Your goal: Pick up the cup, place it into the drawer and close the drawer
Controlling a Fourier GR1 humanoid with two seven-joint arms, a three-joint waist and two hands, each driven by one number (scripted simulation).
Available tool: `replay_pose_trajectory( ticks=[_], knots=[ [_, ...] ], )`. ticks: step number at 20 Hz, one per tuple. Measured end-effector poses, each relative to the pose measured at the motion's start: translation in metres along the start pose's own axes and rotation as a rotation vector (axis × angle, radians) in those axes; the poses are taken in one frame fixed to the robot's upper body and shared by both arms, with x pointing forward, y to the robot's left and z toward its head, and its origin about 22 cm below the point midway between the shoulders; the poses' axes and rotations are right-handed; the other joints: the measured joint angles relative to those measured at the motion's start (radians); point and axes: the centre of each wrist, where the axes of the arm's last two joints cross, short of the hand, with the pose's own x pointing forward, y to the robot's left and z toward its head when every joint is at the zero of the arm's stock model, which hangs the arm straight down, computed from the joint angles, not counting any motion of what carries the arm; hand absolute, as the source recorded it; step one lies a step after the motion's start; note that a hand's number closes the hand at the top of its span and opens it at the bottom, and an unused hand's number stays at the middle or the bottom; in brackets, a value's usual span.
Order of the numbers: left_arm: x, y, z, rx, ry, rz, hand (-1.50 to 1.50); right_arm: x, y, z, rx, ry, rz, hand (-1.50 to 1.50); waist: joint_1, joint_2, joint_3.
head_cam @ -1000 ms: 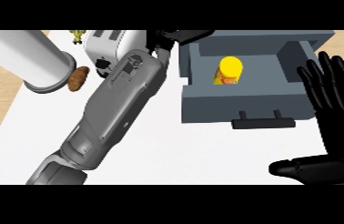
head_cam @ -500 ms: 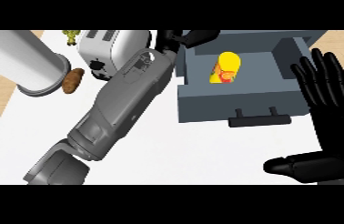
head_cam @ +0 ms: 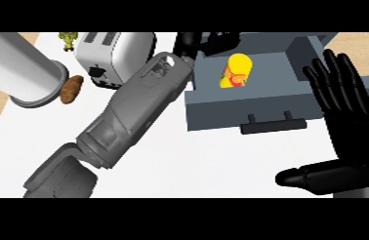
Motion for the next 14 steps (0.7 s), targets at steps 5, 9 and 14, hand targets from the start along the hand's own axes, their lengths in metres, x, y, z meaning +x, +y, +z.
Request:
replay_pose_trajectory(
  ticks=[5,9,14],
  knots=[
    [-0.005,-0.003,0.002,-0.01,0.021,-0.089,-1.5,-0.003,0.007,-0.002,0.017,-0.014,-0.013,-1.5,-0.015,0.004,0.0],
    [-0.005,-0.007,0.004,-0.008,0.028,-0.094,-1.5,-0.002,0.01,-0.004,0.021,-0.021,-0.026,-1.5,-0.019,0.005,0.0],
    [0.0,-0.011,0.005,-0.011,-0.007,-0.01,-1.5,0.002,0.009,-0.004,0.03,-0.028,-0.059,-1.5,-0.013,0.004,0.0]
  ],
)
